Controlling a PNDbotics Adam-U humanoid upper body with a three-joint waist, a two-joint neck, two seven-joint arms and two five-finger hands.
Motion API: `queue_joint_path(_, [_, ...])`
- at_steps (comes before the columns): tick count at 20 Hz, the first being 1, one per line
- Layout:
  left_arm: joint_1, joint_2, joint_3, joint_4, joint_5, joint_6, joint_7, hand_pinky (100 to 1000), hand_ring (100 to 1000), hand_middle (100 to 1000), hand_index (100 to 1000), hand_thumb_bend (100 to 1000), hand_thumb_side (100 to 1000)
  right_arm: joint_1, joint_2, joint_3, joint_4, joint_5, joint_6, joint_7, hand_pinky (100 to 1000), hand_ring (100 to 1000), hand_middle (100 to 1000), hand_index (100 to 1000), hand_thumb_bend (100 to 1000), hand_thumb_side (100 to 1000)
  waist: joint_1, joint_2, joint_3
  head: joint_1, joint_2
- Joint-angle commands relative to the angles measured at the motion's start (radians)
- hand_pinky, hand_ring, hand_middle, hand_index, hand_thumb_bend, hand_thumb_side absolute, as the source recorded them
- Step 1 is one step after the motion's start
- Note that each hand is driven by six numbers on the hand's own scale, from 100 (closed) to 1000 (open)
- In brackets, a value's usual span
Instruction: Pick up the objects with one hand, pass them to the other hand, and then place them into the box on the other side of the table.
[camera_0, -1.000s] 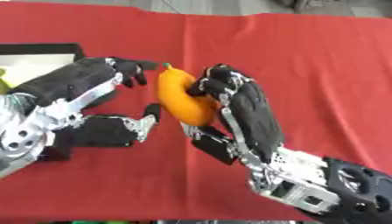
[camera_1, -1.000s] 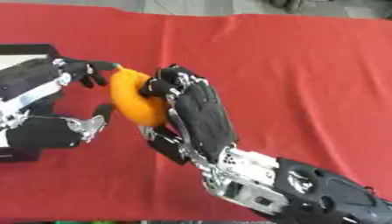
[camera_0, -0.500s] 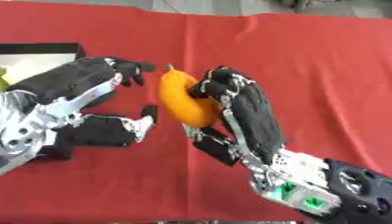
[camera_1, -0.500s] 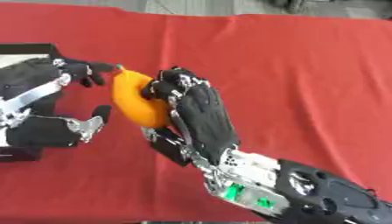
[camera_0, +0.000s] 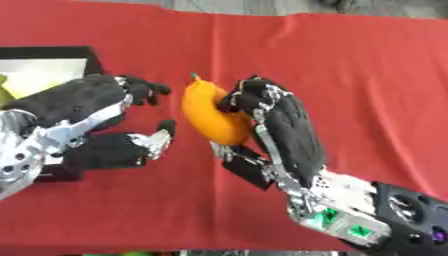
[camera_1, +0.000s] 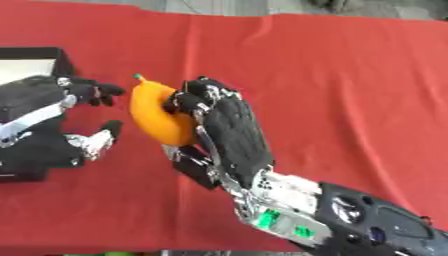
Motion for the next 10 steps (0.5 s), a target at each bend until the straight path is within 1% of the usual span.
queue_joint_path(1, [-0.004,0.034,0.027,-0.006,-0.008,-0.017,-0.026,922,807,774,979,100,1000,-0.016,-0.011,-0.005,-0.015,0.014,0.239,-0.243,275,576,361,477,100,100,0.004,-0.014,-0.001,-0.002,0.001])
queue_joint_path(6, [0.004,0.035,0.031,-0.006,-0.017,-0.037,-0.04,920,805,771,972,100,1000,-0.02,-0.009,-0.001,-0.015,0.021,0.234,-0.243,280,576,361,477,101,100,0.004,-0.013,-0.002,-0.004,0.0])
queue_joint_path(7, [0.002,0.033,0.031,-0.006,-0.022,-0.039,-0.043,920,805,770,973,100,986,-0.021,-0.008,0.001,-0.015,0.023,0.231,-0.243,282,576,361,477,102,100,0.004,-0.012,-0.002,-0.003,0.0])
queue_joint_path(8, [0.0,0.03,0.031,-0.006,-0.026,-0.041,-0.046,920,804,769,976,100,920,-0.021,-0.007,0.003,-0.015,0.025,0.227,-0.243,283,575,361,477,103,100,0.004,-0.012,-0.002,-0.002,0.0])
queue_joint_path(9, [-0.003,0.026,0.03,-0.006,-0.031,-0.041,-0.049,919,803,768,983,100,821,-0.021,-0.006,0.005,-0.015,0.028,0.224,-0.243,283,575,361,477,104,100,0.004,-0.012,-0.003,-0.002,0.0])
queue_joint_path(10, [-0.008,0.022,0.027,-0.006,-0.035,-0.039,-0.051,918,801,767,986,100,755,-0.022,-0.005,0.008,-0.015,0.031,0.22,-0.243,285,576,361,477,106,100,0.004,-0.012,-0.003,-0.002,0.0])
